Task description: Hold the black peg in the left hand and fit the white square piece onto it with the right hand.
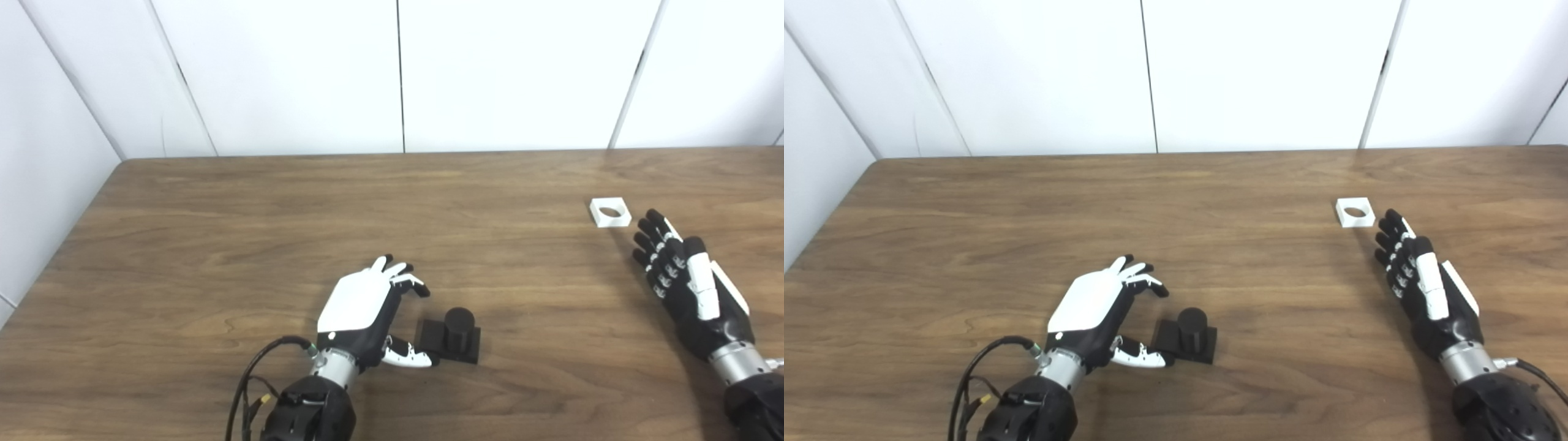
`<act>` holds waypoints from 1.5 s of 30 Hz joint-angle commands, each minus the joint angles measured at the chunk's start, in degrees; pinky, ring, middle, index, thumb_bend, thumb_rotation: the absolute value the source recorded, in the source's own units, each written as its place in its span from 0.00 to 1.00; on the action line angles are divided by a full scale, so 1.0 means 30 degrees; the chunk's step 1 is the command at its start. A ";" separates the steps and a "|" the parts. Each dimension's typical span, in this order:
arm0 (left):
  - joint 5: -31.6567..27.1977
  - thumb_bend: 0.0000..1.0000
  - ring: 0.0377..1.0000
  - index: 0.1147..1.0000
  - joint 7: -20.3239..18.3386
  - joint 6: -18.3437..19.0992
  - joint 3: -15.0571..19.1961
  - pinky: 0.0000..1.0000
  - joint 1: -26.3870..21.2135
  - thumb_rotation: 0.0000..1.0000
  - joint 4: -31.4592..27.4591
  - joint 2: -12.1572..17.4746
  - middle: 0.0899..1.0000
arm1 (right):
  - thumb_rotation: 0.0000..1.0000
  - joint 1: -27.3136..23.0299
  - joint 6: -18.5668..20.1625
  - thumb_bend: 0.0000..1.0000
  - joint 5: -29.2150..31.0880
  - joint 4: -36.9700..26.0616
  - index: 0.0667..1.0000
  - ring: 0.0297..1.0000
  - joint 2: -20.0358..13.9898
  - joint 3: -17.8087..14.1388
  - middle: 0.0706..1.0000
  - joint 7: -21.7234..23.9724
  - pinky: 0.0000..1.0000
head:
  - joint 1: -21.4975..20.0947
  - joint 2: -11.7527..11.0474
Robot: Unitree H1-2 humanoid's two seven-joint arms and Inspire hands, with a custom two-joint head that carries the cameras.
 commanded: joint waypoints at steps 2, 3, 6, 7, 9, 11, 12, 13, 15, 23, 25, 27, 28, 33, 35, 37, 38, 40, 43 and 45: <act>0.0141 0.85 1.00 0.65 0.0034 -0.0311 -0.0101 0.95 -0.0750 0.19 -0.0184 -0.0100 0.92 | 0.98 0.0720 0.0314 0.69 -0.0065 0.0489 1.00 1.00 0.0203 0.0170 1.00 0.0059 1.00 | 0.0018 0.0016; 0.0160 0.84 1.00 0.66 -0.0024 -0.0276 -0.0120 0.95 -0.0794 0.20 -0.0181 -0.0132 0.92 | 0.98 0.0723 0.0287 0.69 -0.0059 0.0509 1.00 1.00 0.0206 0.0168 1.00 0.0080 1.00 | 0.0031 0.0020; 0.0296 0.83 1.00 0.66 -0.0240 -0.0206 -0.0155 0.96 -0.0919 0.20 -0.0151 -0.0180 0.93 | 0.98 0.0737 0.0270 0.68 -0.0119 0.0486 1.00 1.00 0.0235 0.0196 1.00 0.0059 1.00 | 0.0017 0.0073; 0.0329 0.83 1.00 0.66 -0.0290 -0.0195 -0.0159 0.96 -0.0947 0.20 -0.0137 -0.0190 0.93 | 0.99 0.0740 0.0273 0.68 -0.0129 0.0475 1.00 1.00 0.0246 0.0200 1.00 0.0050 1.00 | 0.0017 0.0073; 0.0395 0.83 1.00 0.66 -0.0540 -0.0119 -0.0173 0.97 -0.1057 0.19 -0.0106 -0.0180 0.93 | 0.99 0.0726 0.0200 0.68 -0.0109 0.0562 1.00 1.00 0.0266 0.0207 1.00 0.0103 1.00 | 0.0021 0.0100; 0.0433 0.83 1.00 0.66 -0.0807 -0.0060 -0.0177 0.97 -0.1149 0.19 -0.0112 -0.0144 0.94 | 0.98 0.0716 0.0152 0.68 -0.0087 0.0607 1.00 1.00 0.0314 0.0185 1.00 0.0099 1.00 | -0.0009 0.0115; 0.0430 0.83 1.00 0.66 -0.0908 -0.0068 -0.0180 0.98 -0.1190 0.18 -0.0112 -0.0112 0.94 | 0.98 0.0722 0.0145 0.68 -0.0097 0.0601 1.00 1.00 0.0327 0.0182 1.00 0.0084 1.00 | -0.0009 0.0115; 0.0431 0.83 1.00 0.66 -0.1006 -0.0091 -0.0181 0.98 -0.1227 0.18 -0.0119 -0.0075 0.94 | 0.99 0.0732 0.0139 0.68 -0.0135 0.0580 1.00 1.00 0.0332 0.0194 1.00 0.0061 1.00 | 0.0000 0.0129; 0.0463 0.83 1.00 0.65 -0.1087 -0.0166 -0.0190 0.97 -0.1275 0.17 -0.0098 -0.0036 0.93 | 0.99 0.0758 0.0166 0.69 -0.0201 0.0534 1.00 1.00 0.0342 0.0197 1.00 -0.0008 1.00 | 0.0000 0.0129; 0.0870 0.81 1.00 0.62 -0.2240 -0.0128 -0.0419 0.98 -0.1634 0.17 -0.0263 0.0247 0.93 | 0.99 0.0845 0.0432 0.69 -0.0001 0.0340 1.00 1.00 0.0326 0.0145 1.00 0.0067 1.00 | -0.0001 0.0211; 0.1040 0.79 1.00 0.61 -0.2735 0.0028 -0.0444 0.99 -0.1728 0.17 -0.0375 0.0243 0.93 | 0.99 0.0860 0.0498 0.69 0.0002 0.0277 1.00 1.00 0.0332 0.0138 1.00 0.0034 1.00 | -0.0016 0.0234; 0.1216 0.79 1.00 0.61 -0.3145 0.0098 -0.0443 1.00 -0.1797 0.16 -0.0474 0.0254 0.93 | 0.99 0.0863 0.0446 0.69 0.0103 0.0313 1.00 1.00 0.0375 0.0103 1.00 0.0074 1.00 | -0.0016 0.0234; 0.1365 0.79 1.00 0.61 -0.3369 0.0093 -0.0447 1.00 -0.1843 0.16 -0.0522 0.0270 0.93 | 0.99 0.0858 0.0365 0.68 0.0139 0.0354 1.00 1.00 0.0375 0.0099 1.00 0.0123 1.00 | 0.0033 0.0290; 0.1944 0.77 1.00 0.61 -0.4217 0.0049 -0.0433 1.00 -0.1984 0.15 -0.0678 0.0306 0.93 | 1.00 0.0847 0.0373 0.70 -0.0008 0.0364 1.00 1.00 0.0341 0.0184 1.00 0.0076 1.00 | 0.0057 0.0309; 0.2132 0.77 1.00 0.61 -0.4559 0.0040 -0.0428 1.00 -0.2028 0.14 -0.0741 0.0315 0.93 | 1.00 0.0842 0.0423 0.70 -0.0045 0.0325 1.00 1.00 0.0367 0.0190 1.00 0.0016 1.00 | 0.0057 0.0309; 0.2319 0.76 1.00 0.61 -0.4999 0.0063 -0.0414 1.00 -0.2091 0.14 -0.0814 0.0284 0.93 | 1.00 0.0819 0.0414 0.70 -0.0012 0.0344 1.00 1.00 0.0376 0.0187 1.00 0.0042 1.00 | 0.0057 0.0309; 0.2331 0.76 1.00 0.60 -0.5230 0.0104 -0.0359 1.00 -0.2112 0.13 -0.0875 0.0258 0.93 | 0.99 0.0819 0.0456 0.70 0.0015 0.0323 1.00 1.00 0.0394 0.0183 1.00 0.0035 1.00 | 0.0074 0.0378; 0.2357 0.76 1.00 0.58 -0.5637 0.0173 -0.0261 1.00 -0.2147 0.11 -0.0987 0.0211 0.93 | 0.99 0.0823 0.0518 0.70 0.0037 0.0286 1.00 1.00 0.0423 0.0178 1.00 0.0010 1.00 | 0.0071 0.0377; 0.2363 0.77 1.00 0.56 -0.5982 0.0175 -0.0154 1.00 -0.2187 0.10 -0.1069 0.0141 0.93 | 0.99 0.0845 0.0546 0.71 -0.0015 0.0243 1.00 1.00 0.0431 0.0177 1.00 -0.0041 1.00 | 0.0071 0.0377; 0.2397 0.77 1.00 0.53 -0.6158 0.0159 -0.0083 1.00 -0.2215 0.09 -0.1081 0.0105 0.93 | 0.99 0.0862 0.0484 0.70 -0.0052 0.0249 1.00 1.00 0.0424 0.0195 1.00 -0.0027 1.00 | 0.0063 0.0401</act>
